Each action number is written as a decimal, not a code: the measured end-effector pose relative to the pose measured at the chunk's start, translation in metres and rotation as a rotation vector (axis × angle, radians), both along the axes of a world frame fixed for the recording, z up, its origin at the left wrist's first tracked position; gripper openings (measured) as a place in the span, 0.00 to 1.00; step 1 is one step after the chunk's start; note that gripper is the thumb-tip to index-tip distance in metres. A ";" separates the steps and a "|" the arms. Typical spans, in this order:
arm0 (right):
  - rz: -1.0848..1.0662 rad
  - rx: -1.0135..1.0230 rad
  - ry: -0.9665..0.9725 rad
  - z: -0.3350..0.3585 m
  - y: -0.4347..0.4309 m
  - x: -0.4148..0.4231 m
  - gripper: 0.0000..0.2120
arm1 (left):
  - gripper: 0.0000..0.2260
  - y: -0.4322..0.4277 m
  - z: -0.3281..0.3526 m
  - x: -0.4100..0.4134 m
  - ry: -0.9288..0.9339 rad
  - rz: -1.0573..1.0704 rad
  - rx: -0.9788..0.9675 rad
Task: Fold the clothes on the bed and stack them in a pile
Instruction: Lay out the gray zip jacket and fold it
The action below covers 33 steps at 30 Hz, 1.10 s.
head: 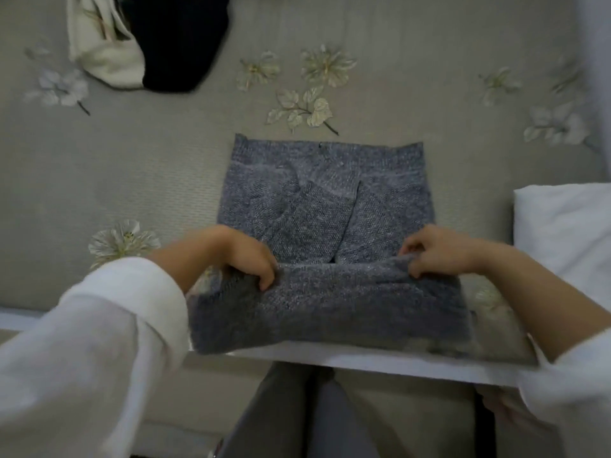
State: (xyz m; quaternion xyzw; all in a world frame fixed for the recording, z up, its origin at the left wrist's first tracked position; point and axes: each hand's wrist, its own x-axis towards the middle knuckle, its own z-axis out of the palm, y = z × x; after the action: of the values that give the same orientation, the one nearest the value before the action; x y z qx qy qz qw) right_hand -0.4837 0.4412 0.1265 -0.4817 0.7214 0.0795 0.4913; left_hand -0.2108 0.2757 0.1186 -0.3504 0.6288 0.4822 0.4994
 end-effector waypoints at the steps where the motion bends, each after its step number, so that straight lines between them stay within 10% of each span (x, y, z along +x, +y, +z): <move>1: -0.060 -0.081 0.057 0.002 -0.009 -0.013 0.08 | 0.06 -0.018 0.000 -0.004 0.055 0.028 -0.055; 6: -0.505 -0.334 0.105 -0.024 -0.032 -0.036 0.18 | 0.19 -0.077 -0.022 -0.007 0.289 0.058 -0.427; 10: -0.853 -0.162 0.033 -0.058 -0.020 -0.023 0.39 | 0.39 -0.080 -0.050 0.013 0.167 0.103 -0.326; 17: -0.989 -0.108 -0.249 -0.072 -0.016 -0.044 0.19 | 0.09 -0.097 -0.055 0.010 0.335 0.249 -0.232; 22: -1.078 -0.304 -0.422 -0.044 -0.053 -0.080 0.23 | 0.11 -0.149 -0.013 -0.003 0.492 0.534 -0.294; 33: -0.797 -0.577 0.061 -0.093 -0.153 -0.117 0.18 | 0.08 -0.220 -0.054 -0.083 0.585 0.518 -0.804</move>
State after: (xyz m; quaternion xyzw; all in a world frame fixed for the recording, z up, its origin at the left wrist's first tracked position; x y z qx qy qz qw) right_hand -0.6010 0.2885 0.0338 -0.2820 0.8562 -0.3037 0.3085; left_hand -0.2938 0.0556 0.0645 -0.5079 0.7689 0.3883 -0.0034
